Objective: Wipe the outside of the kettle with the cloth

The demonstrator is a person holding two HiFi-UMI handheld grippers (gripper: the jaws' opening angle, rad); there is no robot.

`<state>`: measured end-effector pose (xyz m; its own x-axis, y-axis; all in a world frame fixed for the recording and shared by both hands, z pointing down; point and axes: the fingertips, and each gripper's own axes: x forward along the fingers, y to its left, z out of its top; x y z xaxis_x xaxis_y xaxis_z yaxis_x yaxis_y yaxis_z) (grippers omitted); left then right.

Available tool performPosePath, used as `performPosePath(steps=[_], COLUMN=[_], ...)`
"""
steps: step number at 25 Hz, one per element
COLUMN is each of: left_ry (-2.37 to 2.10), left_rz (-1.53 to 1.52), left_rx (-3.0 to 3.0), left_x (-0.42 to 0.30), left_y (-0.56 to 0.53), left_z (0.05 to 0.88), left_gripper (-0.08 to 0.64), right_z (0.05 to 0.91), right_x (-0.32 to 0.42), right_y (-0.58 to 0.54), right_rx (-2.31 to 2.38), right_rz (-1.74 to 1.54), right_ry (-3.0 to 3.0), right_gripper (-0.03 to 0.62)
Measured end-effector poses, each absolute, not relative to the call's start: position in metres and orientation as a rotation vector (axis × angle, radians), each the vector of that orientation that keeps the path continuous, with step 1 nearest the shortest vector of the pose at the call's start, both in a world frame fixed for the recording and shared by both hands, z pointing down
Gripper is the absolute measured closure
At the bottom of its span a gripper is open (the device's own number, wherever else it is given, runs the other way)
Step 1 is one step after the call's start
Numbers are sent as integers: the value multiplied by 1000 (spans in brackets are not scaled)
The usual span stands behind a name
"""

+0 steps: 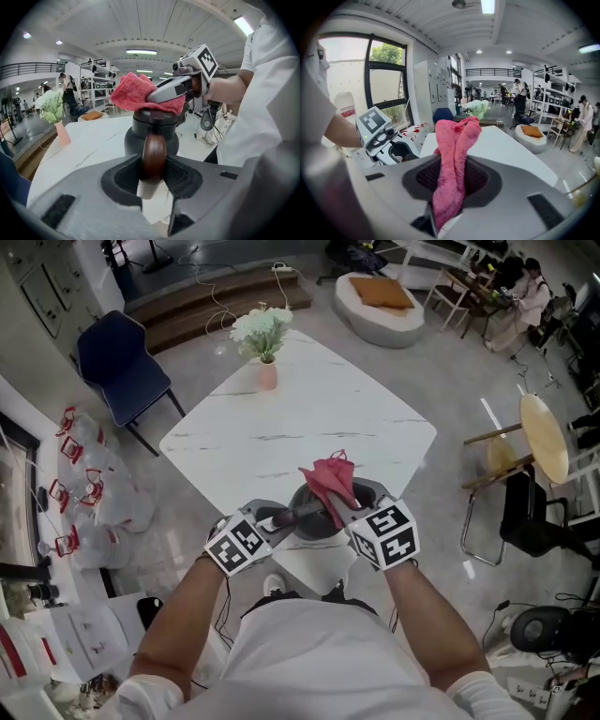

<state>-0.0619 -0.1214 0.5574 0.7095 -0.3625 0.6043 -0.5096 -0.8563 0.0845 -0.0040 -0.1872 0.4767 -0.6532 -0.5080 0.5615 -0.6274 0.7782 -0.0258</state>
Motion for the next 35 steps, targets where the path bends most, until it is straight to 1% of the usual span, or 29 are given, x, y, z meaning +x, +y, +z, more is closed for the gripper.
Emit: performPosePath(steps=[5, 11, 15, 21, 27, 35], left_ry=[-720, -820, -834, -872, -931, -960], left_rz=[842, 693, 647, 497, 299, 196], left_rx=[2646, 2533, 2497, 2356, 2200, 2122], left_x=[-58, -67, -64, -73, -93, -107], left_y=[-123, -134, -135, -144, -155, -157], left_z=[554, 554, 556, 555, 556, 562], left_gripper=[440, 448, 446, 448, 453, 454], right_z=[479, 480, 466, 447, 464, 481], right_x=[26, 79, 87, 54, 0, -58], right_y=[-200, -210, -204, -178, -154, -151], right_rx=[940, 1085, 1124, 1036, 817, 665], right_rz=[315, 392, 456, 615, 633, 754], right_ry=[-2387, -2355, -2478, -2690, -2703, -2731], right_gripper=[485, 485, 485, 485, 485, 485])
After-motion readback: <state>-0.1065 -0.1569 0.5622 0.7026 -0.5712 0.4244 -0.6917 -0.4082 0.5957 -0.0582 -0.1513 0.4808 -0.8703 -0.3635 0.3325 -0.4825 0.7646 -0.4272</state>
